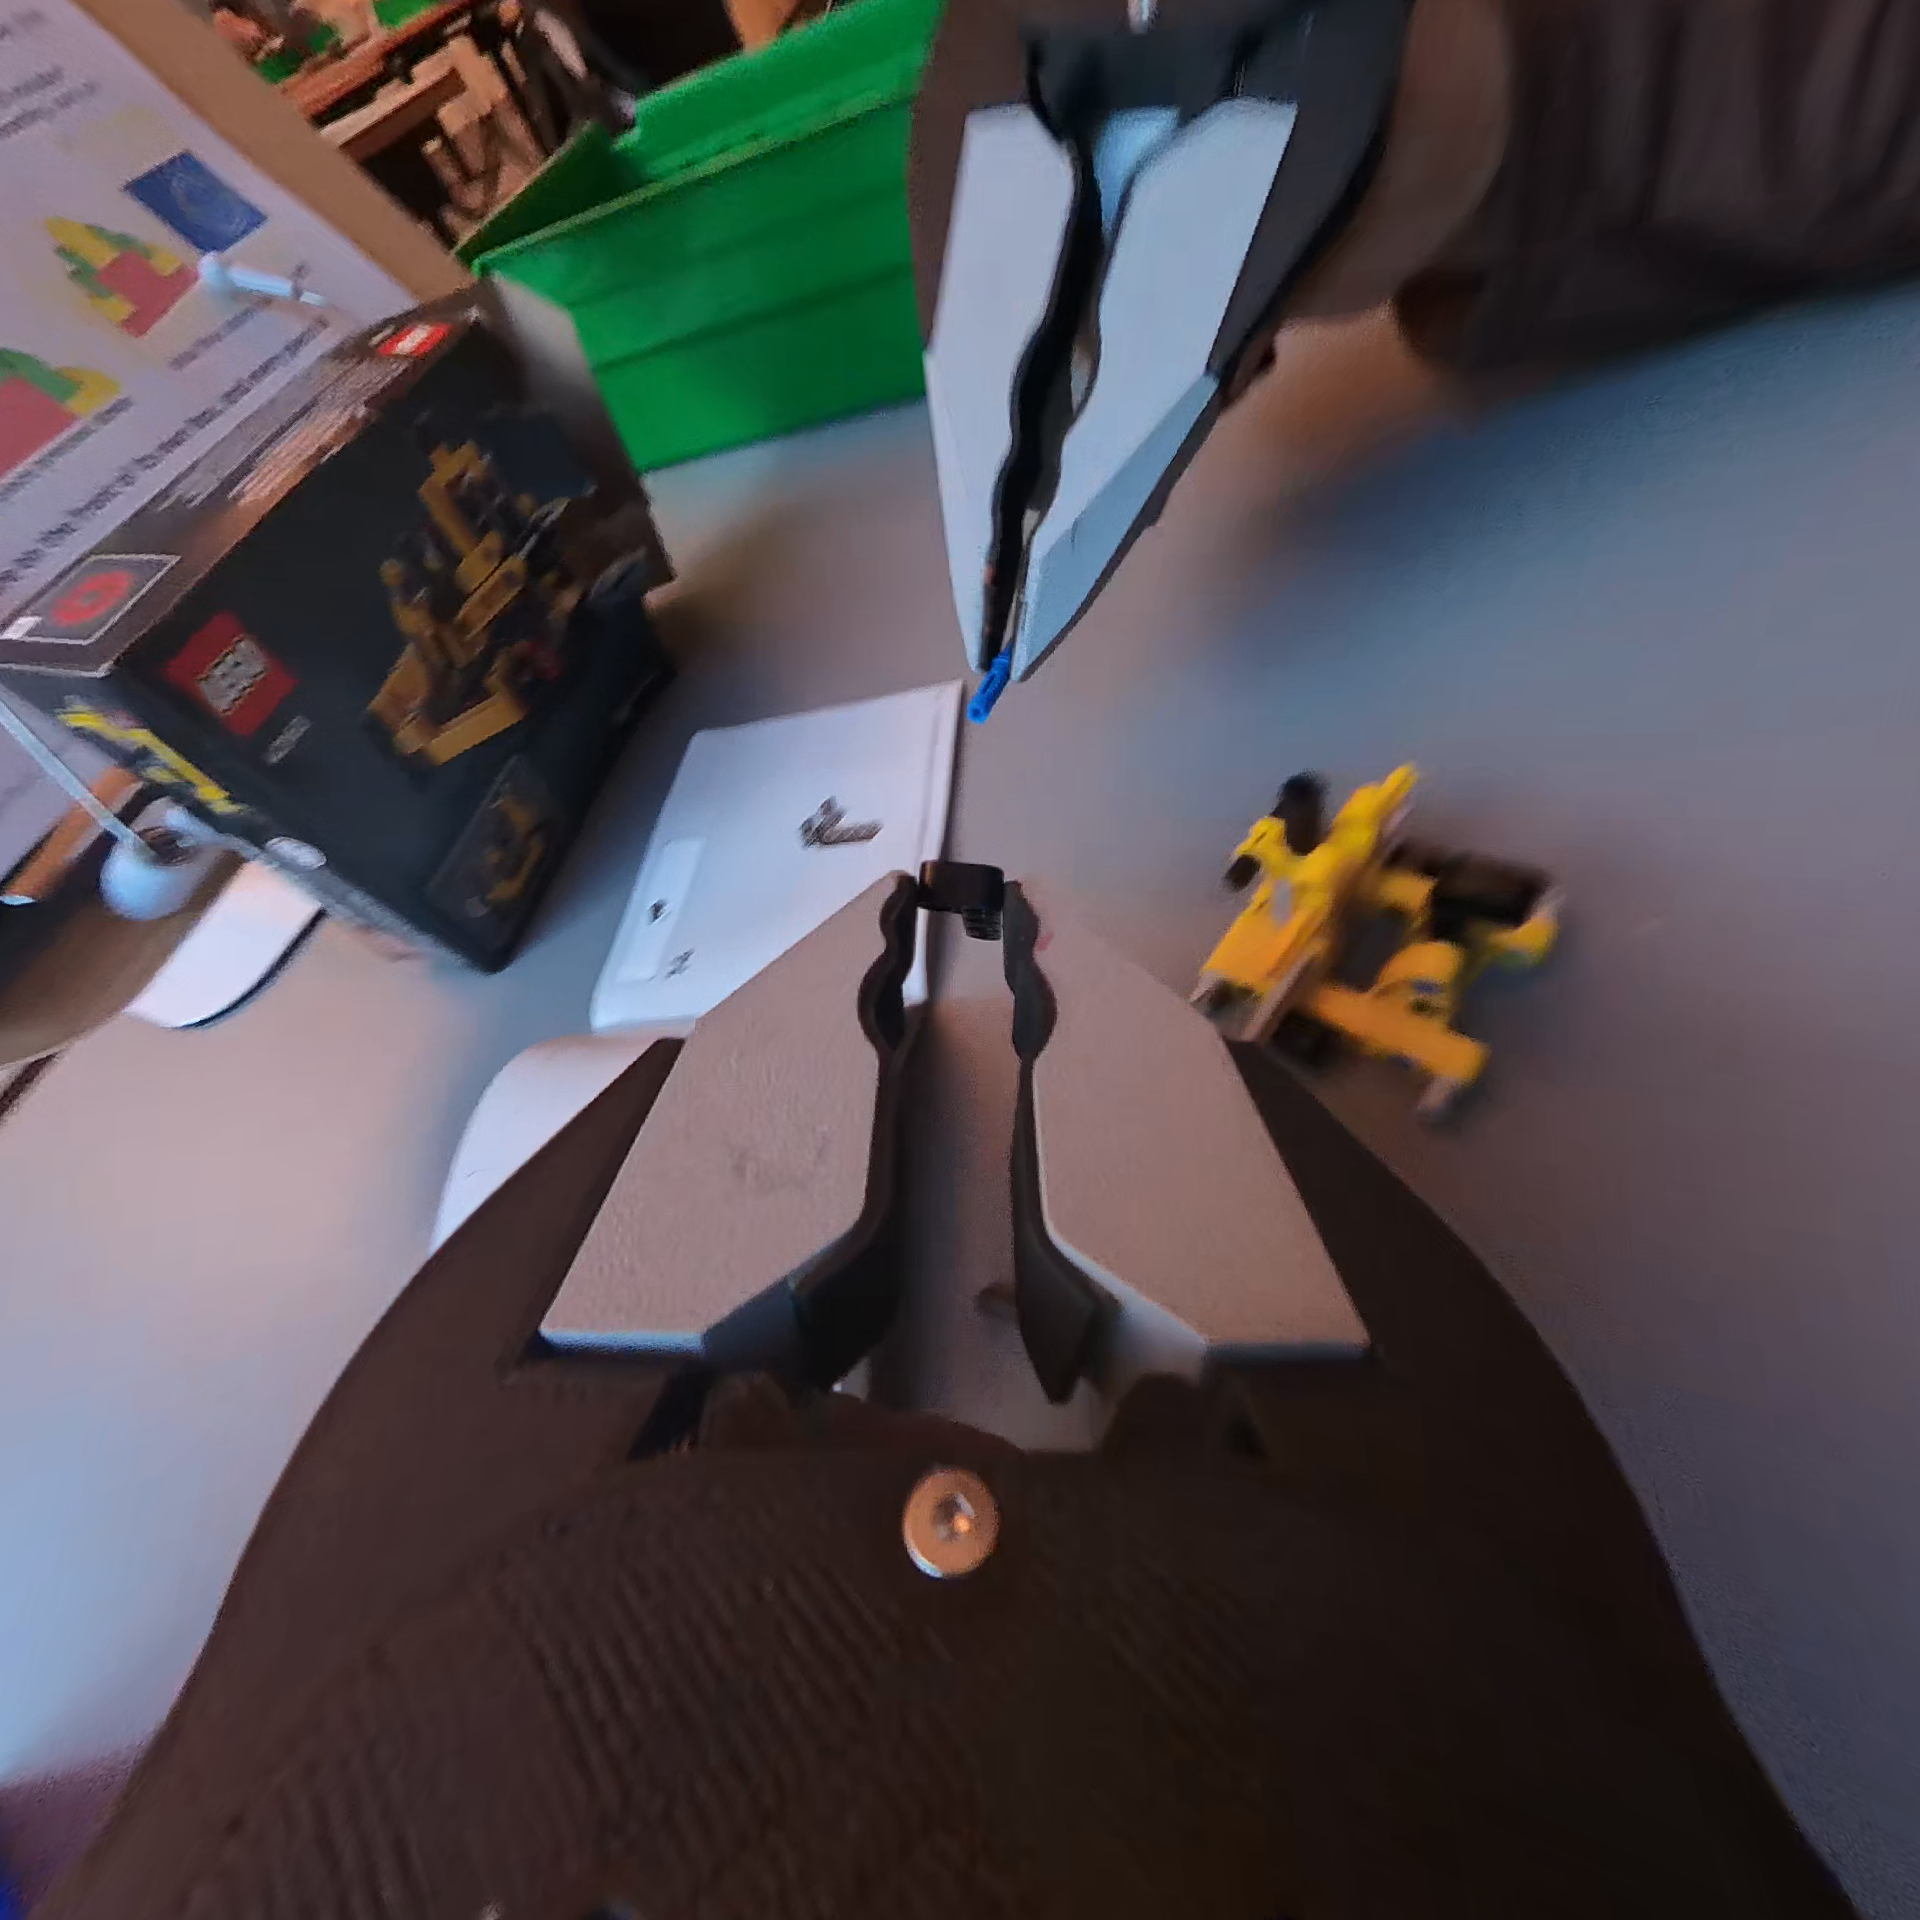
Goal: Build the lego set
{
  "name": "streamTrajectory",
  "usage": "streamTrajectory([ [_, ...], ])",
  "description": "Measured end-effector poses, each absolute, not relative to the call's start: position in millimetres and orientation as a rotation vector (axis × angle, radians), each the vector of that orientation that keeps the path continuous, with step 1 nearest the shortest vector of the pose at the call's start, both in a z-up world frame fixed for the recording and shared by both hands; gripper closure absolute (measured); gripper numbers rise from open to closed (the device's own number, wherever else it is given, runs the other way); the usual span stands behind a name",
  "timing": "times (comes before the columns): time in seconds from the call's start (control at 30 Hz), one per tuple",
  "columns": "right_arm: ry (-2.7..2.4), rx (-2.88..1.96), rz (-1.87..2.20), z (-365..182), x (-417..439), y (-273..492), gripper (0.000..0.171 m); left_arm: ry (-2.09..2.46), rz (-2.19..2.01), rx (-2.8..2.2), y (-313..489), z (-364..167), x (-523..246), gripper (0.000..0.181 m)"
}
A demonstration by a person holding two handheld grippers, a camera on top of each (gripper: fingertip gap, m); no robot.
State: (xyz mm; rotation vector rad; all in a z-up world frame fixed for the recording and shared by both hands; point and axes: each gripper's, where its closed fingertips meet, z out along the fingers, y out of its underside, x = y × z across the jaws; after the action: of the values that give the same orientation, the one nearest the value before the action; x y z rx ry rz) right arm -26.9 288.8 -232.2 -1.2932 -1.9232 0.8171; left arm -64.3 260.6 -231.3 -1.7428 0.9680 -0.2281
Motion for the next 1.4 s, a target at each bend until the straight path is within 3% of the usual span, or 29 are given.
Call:
streamTrajectory([
  [1.4,-2.139,-1.160,0.653,-248.5,-57.2,254.3,0.170,1.198,0.026,-1.757,258.2,-263.1,-58.1,0.168],
])
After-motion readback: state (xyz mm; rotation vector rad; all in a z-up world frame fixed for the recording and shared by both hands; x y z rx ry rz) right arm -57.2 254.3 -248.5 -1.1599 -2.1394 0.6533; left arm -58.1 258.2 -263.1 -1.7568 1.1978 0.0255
